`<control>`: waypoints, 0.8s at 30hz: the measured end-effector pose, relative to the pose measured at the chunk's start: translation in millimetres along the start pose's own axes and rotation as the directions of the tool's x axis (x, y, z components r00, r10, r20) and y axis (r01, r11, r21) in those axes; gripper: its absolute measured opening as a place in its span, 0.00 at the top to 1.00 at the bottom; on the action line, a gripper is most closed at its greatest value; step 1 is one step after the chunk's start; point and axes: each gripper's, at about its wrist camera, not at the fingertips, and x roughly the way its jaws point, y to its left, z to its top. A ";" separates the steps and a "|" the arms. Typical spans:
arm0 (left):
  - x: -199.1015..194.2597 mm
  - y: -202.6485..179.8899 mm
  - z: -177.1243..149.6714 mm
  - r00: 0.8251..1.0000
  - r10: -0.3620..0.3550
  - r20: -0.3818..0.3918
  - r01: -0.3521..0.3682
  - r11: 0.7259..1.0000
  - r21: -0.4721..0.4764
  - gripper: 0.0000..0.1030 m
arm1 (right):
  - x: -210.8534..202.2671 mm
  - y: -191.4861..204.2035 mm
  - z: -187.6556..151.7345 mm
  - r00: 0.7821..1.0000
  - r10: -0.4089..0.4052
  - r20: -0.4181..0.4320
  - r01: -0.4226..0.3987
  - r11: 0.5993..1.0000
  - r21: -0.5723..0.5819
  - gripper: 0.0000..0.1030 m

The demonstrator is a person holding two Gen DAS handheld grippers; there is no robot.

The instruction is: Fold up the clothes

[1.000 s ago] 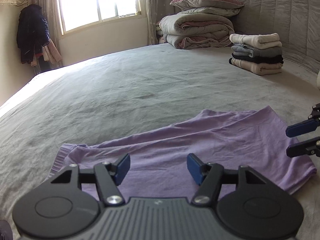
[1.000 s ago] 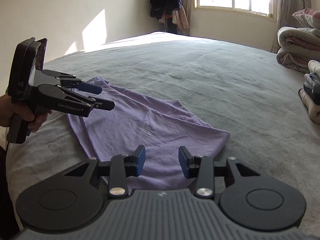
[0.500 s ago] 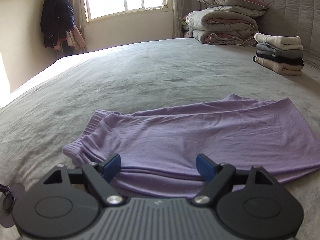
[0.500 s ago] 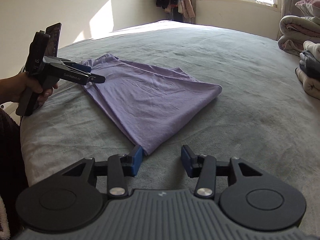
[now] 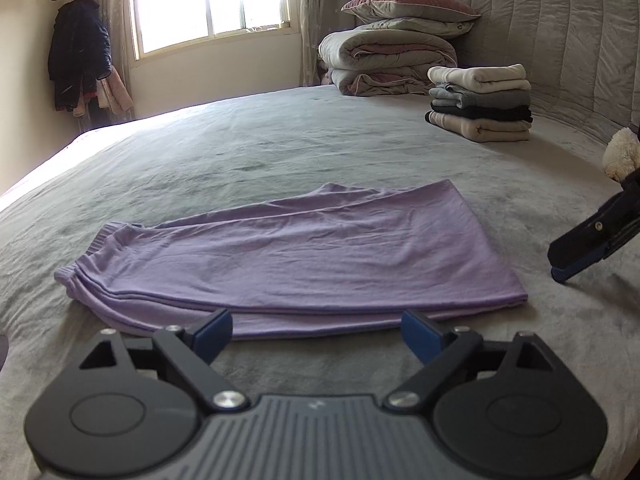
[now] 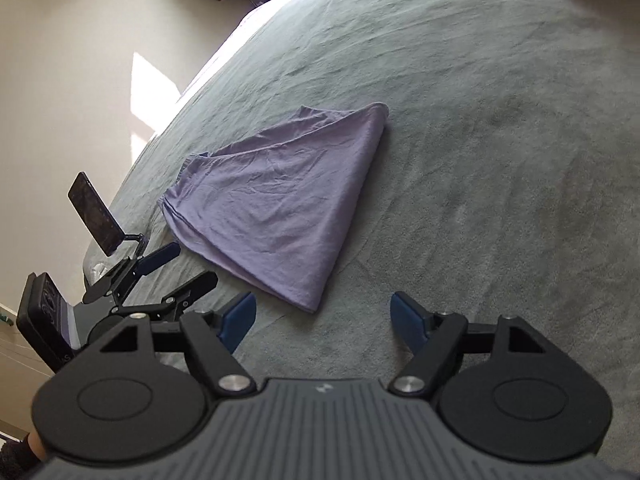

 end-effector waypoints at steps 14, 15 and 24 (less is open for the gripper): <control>10.0 -96.2 12.2 0.999 -0.001 -0.045 0.007 0.991 0.132 0.19 | -2.5 -13.1 15.6 0.996 0.082 -0.016 -0.077 0.974 0.214 0.17; 10.8 -101.8 13.0 0.999 0.006 -0.045 0.000 0.990 0.138 0.21 | -4.4 -14.4 16.0 0.997 0.077 -0.010 -0.073 0.974 0.214 0.16; 26.1 -120.4 24.1 0.998 0.026 -0.066 -0.023 0.999 0.045 0.47 | -21.7 -29.2 18.2 0.997 0.028 0.072 -0.045 0.967 0.251 0.17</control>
